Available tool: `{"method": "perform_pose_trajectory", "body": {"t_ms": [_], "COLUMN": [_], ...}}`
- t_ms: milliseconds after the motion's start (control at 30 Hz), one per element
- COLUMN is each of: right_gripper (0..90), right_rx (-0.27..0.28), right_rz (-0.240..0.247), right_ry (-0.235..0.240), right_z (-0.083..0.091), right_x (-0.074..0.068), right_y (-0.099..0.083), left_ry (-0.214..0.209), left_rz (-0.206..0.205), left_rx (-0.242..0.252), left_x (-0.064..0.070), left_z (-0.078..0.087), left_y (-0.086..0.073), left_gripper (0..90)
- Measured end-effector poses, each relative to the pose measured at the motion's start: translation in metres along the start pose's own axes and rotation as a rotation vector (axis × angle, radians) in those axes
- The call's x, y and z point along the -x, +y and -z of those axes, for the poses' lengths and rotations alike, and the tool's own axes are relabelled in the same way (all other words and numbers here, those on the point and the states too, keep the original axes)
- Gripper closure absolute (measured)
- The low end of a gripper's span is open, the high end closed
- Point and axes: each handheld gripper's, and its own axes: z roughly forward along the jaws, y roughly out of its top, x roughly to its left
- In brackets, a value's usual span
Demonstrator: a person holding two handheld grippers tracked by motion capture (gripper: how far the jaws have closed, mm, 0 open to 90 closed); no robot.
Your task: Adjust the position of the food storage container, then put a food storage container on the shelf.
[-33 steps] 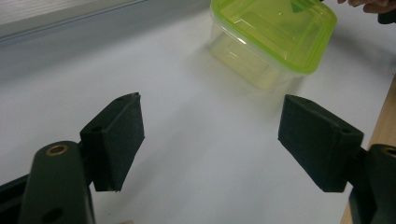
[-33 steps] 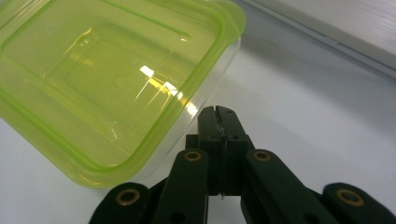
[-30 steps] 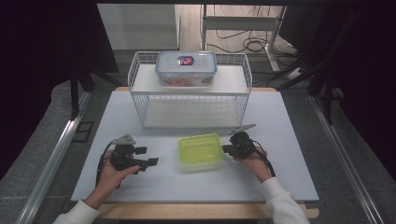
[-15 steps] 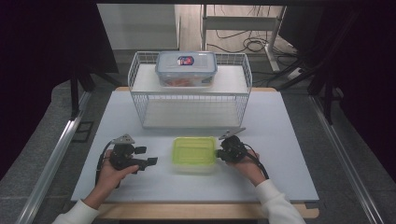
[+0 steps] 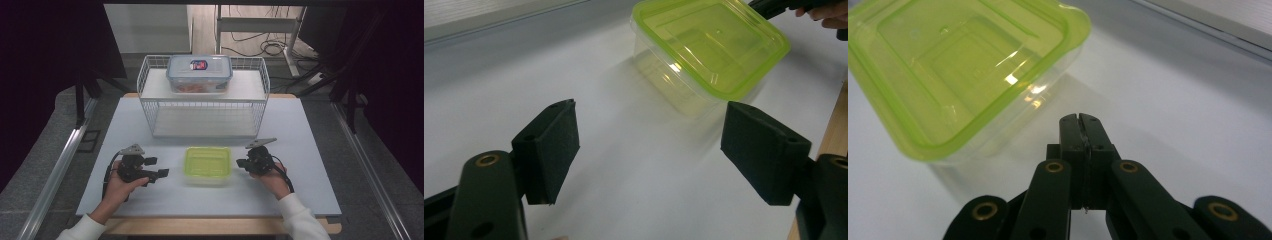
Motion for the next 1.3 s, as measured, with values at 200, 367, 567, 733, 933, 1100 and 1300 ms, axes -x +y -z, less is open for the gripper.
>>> {"method": "perform_pose_trajectory", "body": {"t_ms": [200, 367, 567, 733, 933, 1100, 1300], "right_gripper": [89.3, 87.4, 62.9, 46.7, 37.3, 35.1, 33.8], "right_rx": [0.086, 0.102, 0.134, 0.155, 0.177, 0.187, 0.181], "right_rz": [-0.097, -0.117, -0.161, -0.176, -0.187, -0.188, -0.177], "right_ry": [0.003, 0.029, 0.057, 0.067, 0.061, 0.061, 0.046], "right_z": [0.017, 0.022, 0.023, 0.023, 0.025, 0.025, 0.023], "right_x": [0.004, 0.004, 0.008, 0.009, 0.008, 0.009, 0.007], "right_y": [-0.016, -0.027, -0.029, -0.027, -0.024, -0.022, -0.02], "left_ry": [-0.002, -0.009, -0.026, -0.046, -0.095, -0.117, -0.153], "left_rz": [-0.011, -0.001, 0.017, 0.037, 0.089, 0.119, 0.169], "left_rx": [0.005, 0.002, 0.001, 0.015, 0.016, 0.011, -0.009], "left_x": [0.002, 0.003, 0.004, 0.004, 0.002, 0.001, -0.003], "left_z": [-0.001, -0.002, -0.005, -0.009, -0.02, -0.032, -0.048], "left_y": [0.0, 0.0, 0.002, 0.004, 0.01, 0.015, 0.022], "left_gripper": [25.5, 25.2, 22.4, 19.4, 16.9, 16.5, 16.3]}}
